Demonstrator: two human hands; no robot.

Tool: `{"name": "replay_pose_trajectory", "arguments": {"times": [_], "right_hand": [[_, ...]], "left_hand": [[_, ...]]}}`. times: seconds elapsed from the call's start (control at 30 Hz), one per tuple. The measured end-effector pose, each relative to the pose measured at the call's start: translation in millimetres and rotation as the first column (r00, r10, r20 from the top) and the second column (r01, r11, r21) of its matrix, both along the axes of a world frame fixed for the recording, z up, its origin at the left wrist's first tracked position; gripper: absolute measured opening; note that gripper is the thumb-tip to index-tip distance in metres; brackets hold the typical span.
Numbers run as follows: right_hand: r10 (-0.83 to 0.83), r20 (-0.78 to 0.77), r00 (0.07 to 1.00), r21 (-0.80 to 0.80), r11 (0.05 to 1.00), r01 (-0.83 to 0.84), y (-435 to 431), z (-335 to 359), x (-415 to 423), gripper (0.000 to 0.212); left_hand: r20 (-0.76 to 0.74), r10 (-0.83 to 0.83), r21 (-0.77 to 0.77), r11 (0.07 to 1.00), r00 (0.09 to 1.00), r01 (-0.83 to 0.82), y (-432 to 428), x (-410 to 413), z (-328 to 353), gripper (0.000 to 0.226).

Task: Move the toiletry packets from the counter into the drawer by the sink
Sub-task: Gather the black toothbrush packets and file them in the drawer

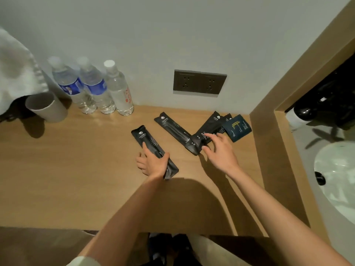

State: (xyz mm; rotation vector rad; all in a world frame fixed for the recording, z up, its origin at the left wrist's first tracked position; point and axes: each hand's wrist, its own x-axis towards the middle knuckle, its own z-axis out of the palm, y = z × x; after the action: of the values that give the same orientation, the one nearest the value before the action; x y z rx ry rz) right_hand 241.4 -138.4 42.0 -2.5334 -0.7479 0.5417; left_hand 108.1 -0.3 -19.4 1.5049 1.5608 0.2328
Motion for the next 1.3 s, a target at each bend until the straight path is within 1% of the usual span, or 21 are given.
{"name": "replay_pose_trajectory", "arguments": {"times": [0.13,0.3,0.37,0.47,0.6,0.67,0.73,0.8,0.9,1.0,1.07,1.2,1.3], "right_hand": [[0.0,-0.073,0.997,-0.107,0.994,-0.008,31,-17,10,0.047],[0.032,-0.132,0.991,-0.252,0.966,-0.064,55,-45,23,0.049],[0.016,-0.117,0.993,-0.268,0.962,-0.047,57,-51,25,0.049],[-0.016,-0.099,0.995,-0.235,0.972,-0.008,54,-53,24,0.046],[-0.016,-0.096,0.995,-0.183,0.983,-0.001,38,-54,23,0.034],[-0.015,-0.077,0.997,-0.146,0.989,0.003,26,-55,22,0.021],[-0.024,-0.05,0.998,-0.127,0.992,0.018,14,-56,20,0.016],[-0.053,-0.008,0.999,-0.114,0.992,0.052,4,-57,18,0.016],[-0.15,0.029,0.988,-0.062,0.986,0.151,-6,-57,15,0.022],[-0.271,0.015,0.963,-0.033,0.962,0.271,-10,-57,16,0.025],[-0.32,0.001,0.947,-0.054,0.946,0.32,-12,-57,18,0.034],[-0.346,0.002,0.938,-0.111,0.932,0.344,-16,-60,21,0.047],[-0.332,-0.012,0.943,-0.101,0.939,0.329,-21,-58,22,0.049]], "left_hand": [[-0.113,-0.031,0.023,0.999,0.993,0.034,6,10,-5,0.108],[-0.109,-0.086,0.105,0.99,0.99,0.098,1,5,-13,0.111],[-0.123,-0.11,0.125,0.984,0.986,0.125,0,3,-15,0.105],[-0.122,-0.116,0.154,0.979,0.986,0.135,0,2,-12,0.102],[-0.071,-0.105,0.171,0.978,0.992,0.116,-2,-1,-8,0.099],[-0.022,-0.114,0.173,0.978,0.993,0.116,-2,-5,-7,0.097],[0.04,-0.11,0.168,0.98,0.993,0.102,-2,-8,-5,0.097],[0.082,-0.091,0.157,0.985,0.993,0.077,-1,-10,-3,0.099],[0.134,-0.09,0.148,0.987,0.987,0.069,-2,-13,1,0.099],[0.237,-0.095,0.129,0.99,0.967,0.065,-2,-19,3,0.097],[0.286,-0.093,0.105,0.992,0.954,0.065,-3,-23,7,0.096],[0.319,-0.088,0.045,0.996,0.944,0.078,-9,-26,16,0.095],[0.336,-0.115,0.077,0.993,0.935,0.095,-15,-27,25,0.095]]}}
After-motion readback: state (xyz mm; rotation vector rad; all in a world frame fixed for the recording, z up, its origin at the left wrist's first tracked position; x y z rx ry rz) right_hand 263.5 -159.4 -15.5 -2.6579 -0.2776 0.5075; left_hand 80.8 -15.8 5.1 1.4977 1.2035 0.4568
